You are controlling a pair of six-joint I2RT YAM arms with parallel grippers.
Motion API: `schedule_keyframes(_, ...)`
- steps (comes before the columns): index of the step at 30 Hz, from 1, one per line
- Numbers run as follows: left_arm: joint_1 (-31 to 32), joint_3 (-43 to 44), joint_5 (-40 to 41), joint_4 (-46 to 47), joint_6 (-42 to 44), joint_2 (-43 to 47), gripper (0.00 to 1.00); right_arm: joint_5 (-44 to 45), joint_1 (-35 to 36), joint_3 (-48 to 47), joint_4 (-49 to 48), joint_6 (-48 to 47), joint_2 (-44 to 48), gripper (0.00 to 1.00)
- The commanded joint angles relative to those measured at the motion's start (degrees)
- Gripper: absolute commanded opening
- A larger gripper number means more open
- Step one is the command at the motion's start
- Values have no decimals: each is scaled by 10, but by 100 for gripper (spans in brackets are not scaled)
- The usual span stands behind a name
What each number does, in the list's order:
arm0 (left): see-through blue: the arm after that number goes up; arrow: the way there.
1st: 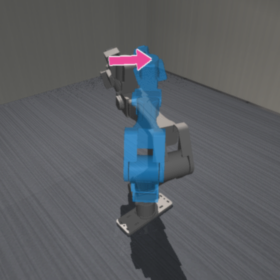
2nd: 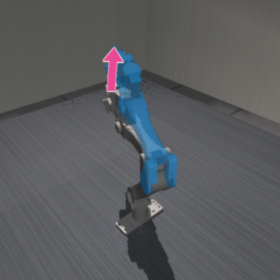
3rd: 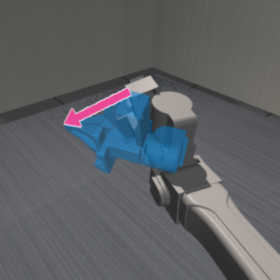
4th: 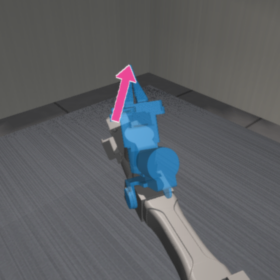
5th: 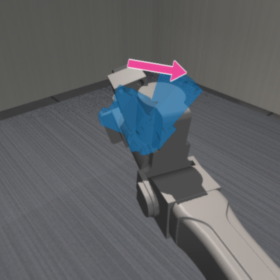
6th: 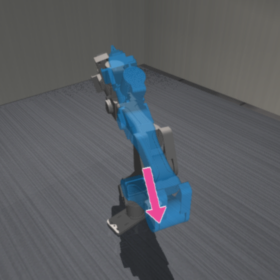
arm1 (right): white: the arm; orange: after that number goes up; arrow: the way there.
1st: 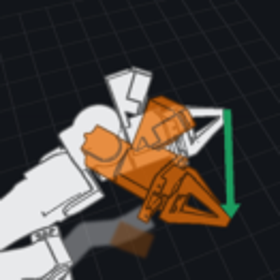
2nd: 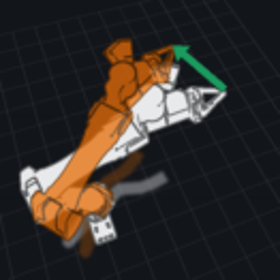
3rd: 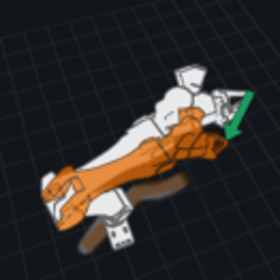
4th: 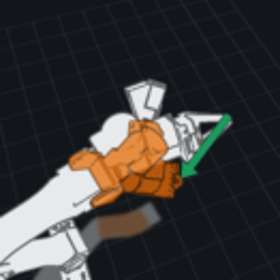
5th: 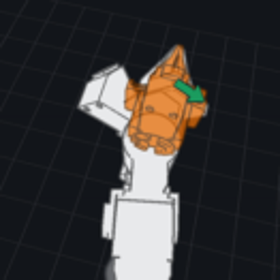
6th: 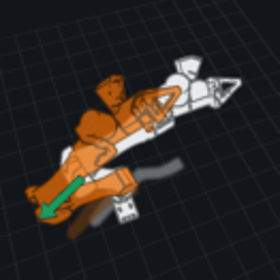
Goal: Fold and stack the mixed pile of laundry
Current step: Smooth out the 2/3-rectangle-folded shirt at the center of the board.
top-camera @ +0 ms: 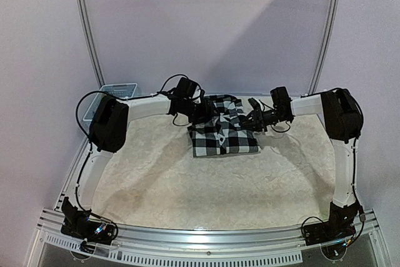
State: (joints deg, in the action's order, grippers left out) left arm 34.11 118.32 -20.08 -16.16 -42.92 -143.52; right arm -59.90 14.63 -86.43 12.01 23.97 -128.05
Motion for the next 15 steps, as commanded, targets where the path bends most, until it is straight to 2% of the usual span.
schedule_keyframes(1,-31,91,-12,-49,-15,-68,74,29,-1,-25,34,-2,-33,25)
schedule_keyframes(5,-48,171,-27,-47,-46,-137,74,68,0,-33,49,-7,-53,28)
schedule_keyframes(8,-53,194,-50,-29,-74,-157,74,95,1,-40,65,-10,-59,29)
schedule_keyframes(12,-54,117,-48,23,-51,-75,77,101,0,-54,94,-32,-48,31)
schedule_keyframes(15,-52,26,-19,51,-5,30,85,88,1,-58,116,-72,-4,35)
